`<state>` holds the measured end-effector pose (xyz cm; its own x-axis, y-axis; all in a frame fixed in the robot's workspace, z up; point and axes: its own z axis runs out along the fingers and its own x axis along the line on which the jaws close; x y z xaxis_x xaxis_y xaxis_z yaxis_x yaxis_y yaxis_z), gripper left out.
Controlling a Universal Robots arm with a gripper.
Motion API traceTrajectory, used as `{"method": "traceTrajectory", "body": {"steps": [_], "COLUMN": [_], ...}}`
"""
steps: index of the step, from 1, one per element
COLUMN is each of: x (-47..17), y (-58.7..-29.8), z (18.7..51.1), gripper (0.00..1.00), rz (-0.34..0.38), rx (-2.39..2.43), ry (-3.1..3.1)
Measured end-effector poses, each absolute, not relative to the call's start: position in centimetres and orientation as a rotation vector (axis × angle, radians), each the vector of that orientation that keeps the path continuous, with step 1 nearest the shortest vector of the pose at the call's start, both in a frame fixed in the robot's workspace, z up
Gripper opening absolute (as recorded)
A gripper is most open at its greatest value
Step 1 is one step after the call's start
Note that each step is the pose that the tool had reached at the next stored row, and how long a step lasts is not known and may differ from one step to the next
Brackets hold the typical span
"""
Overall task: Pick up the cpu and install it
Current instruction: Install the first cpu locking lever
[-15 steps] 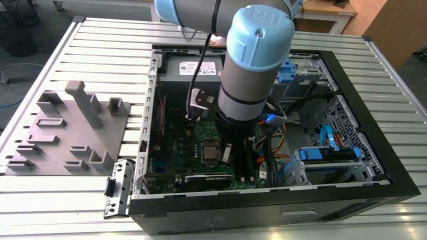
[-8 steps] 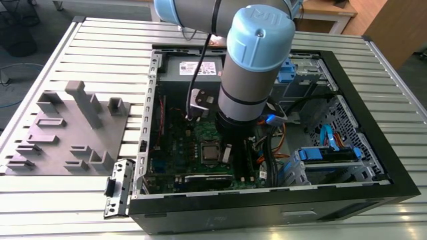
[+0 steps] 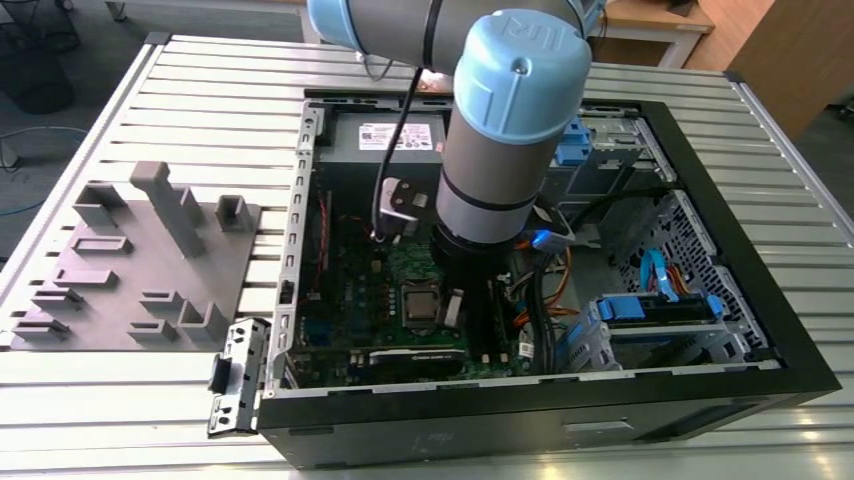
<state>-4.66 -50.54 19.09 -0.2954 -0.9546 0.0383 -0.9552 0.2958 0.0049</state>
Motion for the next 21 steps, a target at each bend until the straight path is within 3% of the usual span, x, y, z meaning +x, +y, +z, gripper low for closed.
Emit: {"method": "traceTrajectory", "body": {"steps": [21], "x": [-4.60], "y": [-50.54], "z": [18.97], "gripper": [0.11], "rz": [0.030], "rx": [1.871], "ry": [-2.489]}}
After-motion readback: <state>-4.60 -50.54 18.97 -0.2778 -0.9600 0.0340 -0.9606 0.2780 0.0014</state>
